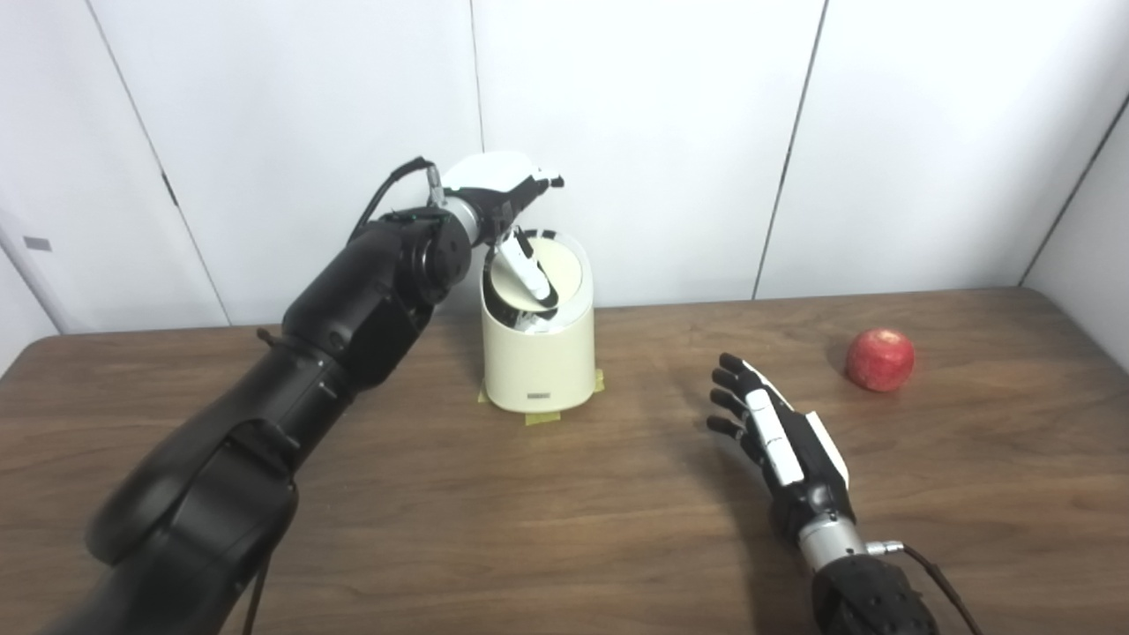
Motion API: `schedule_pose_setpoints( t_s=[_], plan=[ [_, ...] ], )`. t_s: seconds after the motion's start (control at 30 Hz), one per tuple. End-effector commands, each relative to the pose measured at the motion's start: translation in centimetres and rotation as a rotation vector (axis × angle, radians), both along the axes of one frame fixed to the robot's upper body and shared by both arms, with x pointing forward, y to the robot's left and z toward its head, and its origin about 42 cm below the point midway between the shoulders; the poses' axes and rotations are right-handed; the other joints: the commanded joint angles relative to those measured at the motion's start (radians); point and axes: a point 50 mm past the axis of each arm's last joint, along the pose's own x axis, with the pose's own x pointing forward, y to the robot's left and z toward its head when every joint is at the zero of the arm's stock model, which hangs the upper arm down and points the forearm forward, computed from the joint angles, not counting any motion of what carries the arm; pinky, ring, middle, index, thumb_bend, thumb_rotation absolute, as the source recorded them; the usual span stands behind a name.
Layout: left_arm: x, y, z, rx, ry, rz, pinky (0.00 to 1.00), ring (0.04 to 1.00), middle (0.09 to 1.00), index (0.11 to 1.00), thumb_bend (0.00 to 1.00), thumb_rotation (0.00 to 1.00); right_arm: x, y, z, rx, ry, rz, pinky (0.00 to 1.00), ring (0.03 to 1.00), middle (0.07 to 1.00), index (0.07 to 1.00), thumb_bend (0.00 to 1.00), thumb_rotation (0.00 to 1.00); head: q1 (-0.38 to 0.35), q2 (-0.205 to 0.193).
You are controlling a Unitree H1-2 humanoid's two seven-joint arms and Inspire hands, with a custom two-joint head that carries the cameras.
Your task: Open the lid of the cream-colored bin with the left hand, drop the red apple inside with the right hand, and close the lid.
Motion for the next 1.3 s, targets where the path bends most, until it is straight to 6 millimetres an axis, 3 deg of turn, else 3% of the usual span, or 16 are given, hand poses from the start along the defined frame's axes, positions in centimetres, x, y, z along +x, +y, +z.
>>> schedule_pose_setpoints(
  t_s=[0.0,0.43,0.73,0.9,1.13,1.27],
  plan=[
    [0.4,-0.2,2.8,0.005,-0.085,-0.009,1.0,1.0,1.0,0.964,0.97,0.11,0.6,0.2,2.0,0.01,-0.095,0.011,0.78,0.878,0.886,0.885,0.58,0.88,0.0,0.001],
    [0.5,-0.1,3.4,0.064,-0.124,0.005,1.0,1.0,0.975,0.948,0.96,0.1,0.6,0.0,1.9,0.004,-0.09,0.01,0.75,0.861,0.873,0.873,0.55,0.87,0.005,0.0],
    [-0.6,-2.1,0.3,0.28,-0.204,-0.093,1.0,1.0,0.965,0.942,0.96,0.09,0.4,0.0,1.9,0.008,-0.081,0.008,0.76,0.86,0.874,0.877,0.54,0.87,0.006,0.004],
    [-1.3,-2.6,-0.8,0.297,-0.194,-0.118,1.0,1.0,0.962,0.942,0.96,0.07,0.2,0.0,2.2,0.008,-0.083,0.013,0.78,0.87,0.88,0.886,0.54,0.89,0.004,0.011],
    [-1.1,-1.8,1.8,0.097,-0.112,-0.073,1.0,1.0,0.968,0.938,0.97,0.08,0.3,0.1,2.1,0.004,-0.082,0.013,0.77,0.872,0.884,0.888,0.53,0.89,-0.002,0.011],
    [-1.1,0.2,5.1,-0.116,-0.04,-0.04,0.99,0.979,0.979,0.928,0.97,0.09,0.4,0.2,2.0,0.006,-0.079,0.01,0.77,0.869,0.881,0.883,0.54,0.88,-0.004,0.006]
  ],
)
